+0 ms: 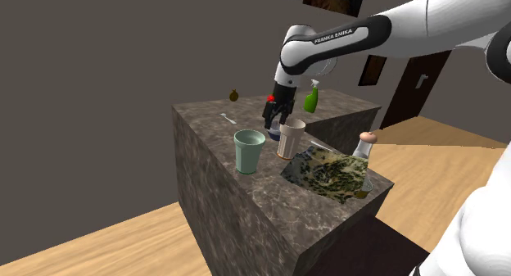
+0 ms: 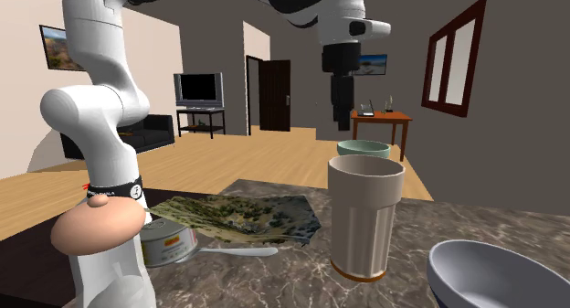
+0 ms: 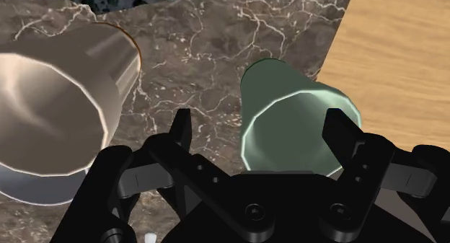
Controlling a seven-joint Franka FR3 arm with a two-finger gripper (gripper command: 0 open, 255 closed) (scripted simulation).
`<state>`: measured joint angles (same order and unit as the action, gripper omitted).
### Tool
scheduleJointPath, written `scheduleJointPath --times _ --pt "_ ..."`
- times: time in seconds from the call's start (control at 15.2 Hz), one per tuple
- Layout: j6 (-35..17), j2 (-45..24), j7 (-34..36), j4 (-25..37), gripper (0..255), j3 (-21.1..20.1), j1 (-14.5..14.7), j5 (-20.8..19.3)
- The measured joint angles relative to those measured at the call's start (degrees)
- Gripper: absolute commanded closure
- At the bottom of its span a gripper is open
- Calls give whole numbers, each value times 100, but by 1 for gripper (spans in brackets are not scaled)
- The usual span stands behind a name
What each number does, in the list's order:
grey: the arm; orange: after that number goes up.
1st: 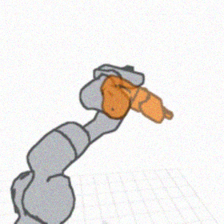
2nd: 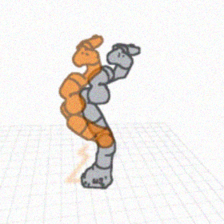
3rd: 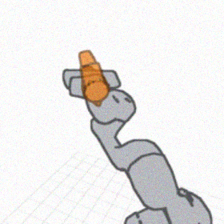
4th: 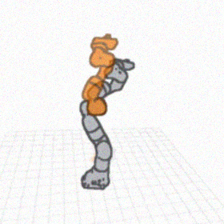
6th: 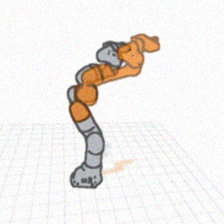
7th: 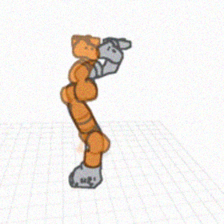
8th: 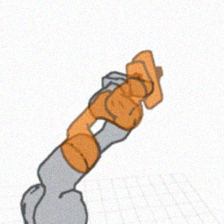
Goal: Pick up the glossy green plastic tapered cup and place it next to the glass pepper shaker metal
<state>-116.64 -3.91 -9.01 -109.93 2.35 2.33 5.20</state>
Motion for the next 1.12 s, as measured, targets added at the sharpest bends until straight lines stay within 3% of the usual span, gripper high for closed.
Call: scheduleJointPath --times 0.33,1.12 --pt "-13 -1012 -183 941 0 -44 -8 170" --pt "-463 -1343 -233 817 0 -70 5 218"
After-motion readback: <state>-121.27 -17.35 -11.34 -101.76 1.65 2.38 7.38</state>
